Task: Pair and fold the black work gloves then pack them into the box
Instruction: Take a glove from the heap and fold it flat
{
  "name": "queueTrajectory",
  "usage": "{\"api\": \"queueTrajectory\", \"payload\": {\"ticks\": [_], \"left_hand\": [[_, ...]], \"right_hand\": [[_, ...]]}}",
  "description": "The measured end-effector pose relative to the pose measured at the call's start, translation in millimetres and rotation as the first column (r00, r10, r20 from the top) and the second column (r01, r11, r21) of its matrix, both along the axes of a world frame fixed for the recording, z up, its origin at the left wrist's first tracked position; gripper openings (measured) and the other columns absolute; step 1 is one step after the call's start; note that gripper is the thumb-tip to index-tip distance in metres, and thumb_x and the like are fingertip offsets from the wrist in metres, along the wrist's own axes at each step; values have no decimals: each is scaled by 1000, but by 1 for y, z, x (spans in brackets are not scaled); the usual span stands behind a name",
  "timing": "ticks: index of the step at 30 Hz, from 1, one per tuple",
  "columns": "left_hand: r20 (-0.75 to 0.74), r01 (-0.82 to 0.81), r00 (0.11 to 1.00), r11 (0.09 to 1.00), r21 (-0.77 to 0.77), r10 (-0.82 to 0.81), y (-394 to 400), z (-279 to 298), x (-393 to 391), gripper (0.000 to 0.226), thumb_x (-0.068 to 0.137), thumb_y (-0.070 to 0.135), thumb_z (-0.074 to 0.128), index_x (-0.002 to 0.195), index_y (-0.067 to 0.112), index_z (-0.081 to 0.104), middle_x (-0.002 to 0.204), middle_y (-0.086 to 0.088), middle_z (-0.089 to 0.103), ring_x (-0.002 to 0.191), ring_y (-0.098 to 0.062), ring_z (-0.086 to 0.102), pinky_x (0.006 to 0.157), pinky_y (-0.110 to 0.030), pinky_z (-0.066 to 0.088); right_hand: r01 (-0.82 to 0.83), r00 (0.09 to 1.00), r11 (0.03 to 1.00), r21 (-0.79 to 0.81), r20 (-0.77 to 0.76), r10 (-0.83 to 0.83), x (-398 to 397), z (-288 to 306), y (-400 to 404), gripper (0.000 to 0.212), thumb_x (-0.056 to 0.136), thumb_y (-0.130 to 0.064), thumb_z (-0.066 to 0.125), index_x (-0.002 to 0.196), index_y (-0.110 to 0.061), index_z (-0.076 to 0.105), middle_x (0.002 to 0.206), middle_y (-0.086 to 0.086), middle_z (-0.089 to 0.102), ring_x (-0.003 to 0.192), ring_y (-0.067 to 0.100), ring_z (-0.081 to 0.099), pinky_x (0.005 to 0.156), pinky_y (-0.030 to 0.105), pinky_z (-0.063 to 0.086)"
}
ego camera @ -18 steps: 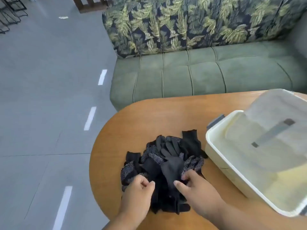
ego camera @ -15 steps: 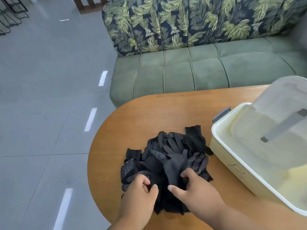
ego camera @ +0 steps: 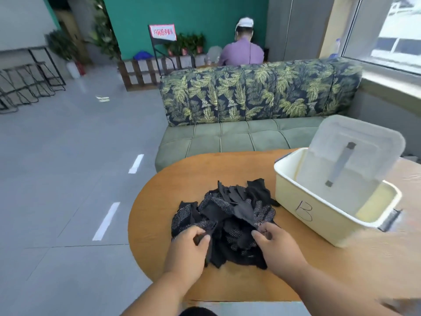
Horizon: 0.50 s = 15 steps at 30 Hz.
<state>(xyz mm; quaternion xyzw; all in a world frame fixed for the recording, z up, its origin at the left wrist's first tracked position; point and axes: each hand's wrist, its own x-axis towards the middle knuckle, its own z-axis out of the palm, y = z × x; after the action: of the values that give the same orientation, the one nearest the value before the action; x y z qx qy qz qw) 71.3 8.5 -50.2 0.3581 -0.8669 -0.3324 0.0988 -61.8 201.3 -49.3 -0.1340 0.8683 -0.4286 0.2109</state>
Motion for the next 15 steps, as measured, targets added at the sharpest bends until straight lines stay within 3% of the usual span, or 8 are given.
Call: {"api": "queueTrajectory", "payload": {"ticks": [2,4,7,8,10,12,14,15], "left_hand": [[-107,-44,992,983,177,63,5,10,16,16,99,43,60,108,33,67,105,14,69,97,-10,64,85,-33,53],[-183,-78,968,901,426,170,11,16,27,19,97,43,64,110,30,69,104,9,74,98,-15,69,93,-41,57],[-245,-25,893,585,811,378,14,11,37,25,99,31,67,121,18,67,107,-7,79,104,-28,74,98,-51,57],[-256,17,868,490,871,425,15,13,40,24,102,25,64,124,15,65,111,-10,78,108,-30,73,97,-49,58],[-274,64,831,405,912,485,16,20,46,27,104,22,60,129,13,63,119,-13,75,114,-30,70,95,-43,56],[-304,53,783,429,902,543,16,27,48,28,104,22,61,130,12,62,120,-12,74,113,-29,70,94,-43,56],[-366,-30,763,595,803,532,20,33,50,23,102,25,64,123,16,65,112,-8,77,105,-28,73,95,-49,58],[-390,-73,795,711,699,465,30,37,50,16,101,29,65,115,21,67,106,-4,78,100,-25,74,94,-49,59]], "right_hand": [[79,997,995,-64,-2,-80,16,9,12,25,100,-40,61,81,-24,58,54,-11,47,54,16,42,54,30,35],[135,990,985,-108,-10,-137,27,15,23,22,101,-37,58,86,-21,59,56,-10,49,53,17,45,54,30,37],[223,975,957,-187,54,-216,33,26,34,14,99,-24,54,91,-13,59,59,-3,52,56,20,46,55,34,39],[273,961,933,-234,112,-253,33,28,36,12,99,-22,54,94,-13,61,67,3,60,62,24,52,59,41,46],[383,919,864,-326,229,-321,33,31,40,9,100,-19,53,100,-15,61,85,9,67,75,28,62,69,51,55],[444,892,804,-396,283,-353,31,33,44,6,103,-17,51,103,-18,57,97,7,67,84,28,66,69,45,55],[465,883,771,-435,287,-371,27,36,49,6,105,-18,49,107,-19,55,105,5,65,92,26,70,72,44,58],[471,880,759,-449,290,-375,25,36,53,6,105,-18,49,107,-18,54,107,5,64,95,25,71,75,46,60]]}}
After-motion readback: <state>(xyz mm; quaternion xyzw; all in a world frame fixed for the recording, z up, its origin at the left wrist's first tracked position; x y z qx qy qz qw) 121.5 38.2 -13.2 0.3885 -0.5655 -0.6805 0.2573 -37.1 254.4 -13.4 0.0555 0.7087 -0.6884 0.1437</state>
